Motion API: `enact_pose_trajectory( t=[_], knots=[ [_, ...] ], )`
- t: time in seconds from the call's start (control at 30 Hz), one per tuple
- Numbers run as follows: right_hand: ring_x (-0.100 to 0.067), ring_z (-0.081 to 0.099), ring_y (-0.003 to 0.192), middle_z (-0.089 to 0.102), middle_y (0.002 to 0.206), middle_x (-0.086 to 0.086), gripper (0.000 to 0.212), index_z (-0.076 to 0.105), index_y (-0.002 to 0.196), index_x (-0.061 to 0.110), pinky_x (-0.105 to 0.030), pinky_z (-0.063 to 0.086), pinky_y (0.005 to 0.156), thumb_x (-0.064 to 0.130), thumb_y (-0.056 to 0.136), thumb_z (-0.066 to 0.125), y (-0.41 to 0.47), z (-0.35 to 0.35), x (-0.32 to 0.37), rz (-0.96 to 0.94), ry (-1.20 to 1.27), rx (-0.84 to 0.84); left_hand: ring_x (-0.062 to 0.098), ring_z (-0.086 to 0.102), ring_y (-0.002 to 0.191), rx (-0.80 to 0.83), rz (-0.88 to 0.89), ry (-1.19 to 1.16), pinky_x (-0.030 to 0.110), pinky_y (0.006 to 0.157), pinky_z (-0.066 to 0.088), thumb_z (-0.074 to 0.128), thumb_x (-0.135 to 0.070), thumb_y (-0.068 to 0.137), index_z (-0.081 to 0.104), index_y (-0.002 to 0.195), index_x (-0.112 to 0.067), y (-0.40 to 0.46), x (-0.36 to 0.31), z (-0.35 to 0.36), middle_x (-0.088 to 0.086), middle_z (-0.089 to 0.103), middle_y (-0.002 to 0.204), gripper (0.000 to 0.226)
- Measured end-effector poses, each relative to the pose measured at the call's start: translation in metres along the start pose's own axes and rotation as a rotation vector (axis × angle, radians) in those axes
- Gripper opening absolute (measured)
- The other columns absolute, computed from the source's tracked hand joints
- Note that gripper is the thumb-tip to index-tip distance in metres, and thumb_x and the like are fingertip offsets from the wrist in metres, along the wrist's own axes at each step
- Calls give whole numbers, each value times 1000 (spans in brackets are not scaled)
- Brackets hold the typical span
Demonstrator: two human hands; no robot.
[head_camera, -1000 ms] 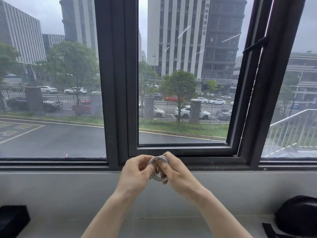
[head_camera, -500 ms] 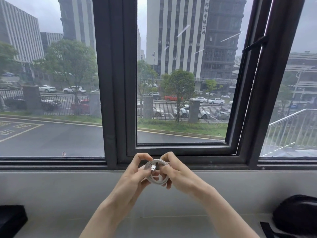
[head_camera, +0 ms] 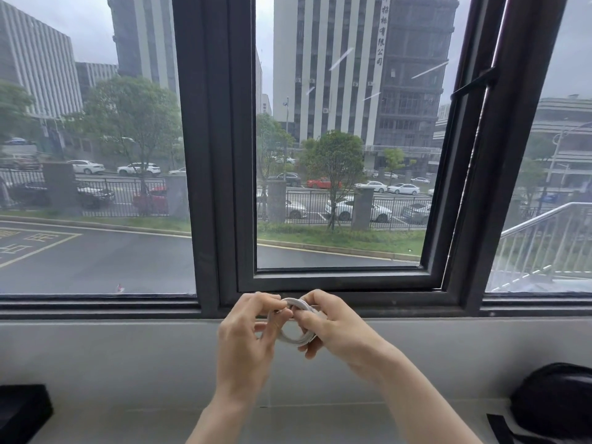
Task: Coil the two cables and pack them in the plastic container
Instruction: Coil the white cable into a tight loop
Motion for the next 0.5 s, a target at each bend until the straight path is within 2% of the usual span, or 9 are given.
enact_pose_trajectory(
  t=[0.07, 0.17, 0.3, 0.4, 0.5],
  knots=[
    [-17, 65, 62, 63, 80, -6, 11, 65, 103, 9, -34, 59, 59, 19, 99, 64, -1, -3, 0, 5, 30, -23, 4, 73, 83, -3, 10, 27, 22, 65, 59, 74, -31, 88, 70, 89, -32, -1, 3, -3, -18, 75, 90, 4],
    [-18, 62, 66, 60, 82, -9, 12, 68, 106, 9, -35, 60, 56, 15, 95, 69, -3, -11, -3, 18, 53, -72, -1, 72, 71, 33, 49, 99, 19, 61, 55, 67, -43, 90, 63, 89, -34, -3, 3, -4, -26, 74, 89, 10],
    [-18, 63, 59, 66, 78, -7, 16, 70, 100, 6, -32, 57, 50, 12, 88, 78, -3, -17, -5, 4, 76, -131, -3, 71, 62, 58, 45, 87, 23, 54, 55, 63, -40, 94, 57, 90, -34, -7, 12, -3, -21, 73, 81, 9],
    [-20, 62, 50, 66, 68, -2, 19, 73, 91, 7, -30, 55, 47, 14, 80, 86, -3, -25, -5, -30, 92, -227, 4, 73, 59, 66, 11, 12, 20, 52, 56, 64, -34, 93, 55, 90, -33, -10, 21, -3, -14, 73, 78, 10],
    [-21, 61, 45, 68, 60, -5, 17, 73, 84, 10, -31, 53, 46, 16, 78, 88, -4, -30, -7, -78, 57, -313, 19, 77, 70, 107, -204, -209, 27, 66, 62, 66, -32, 92, 58, 86, -28, -12, 36, 9, 1, 74, 81, 11]
  ],
)
Point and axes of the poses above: each hand's wrist, its own y-axis towards the middle knuckle, its own z-axis out of the palm, x = y × z, the point moved 8 cm from there along y, towards the middle knuckle
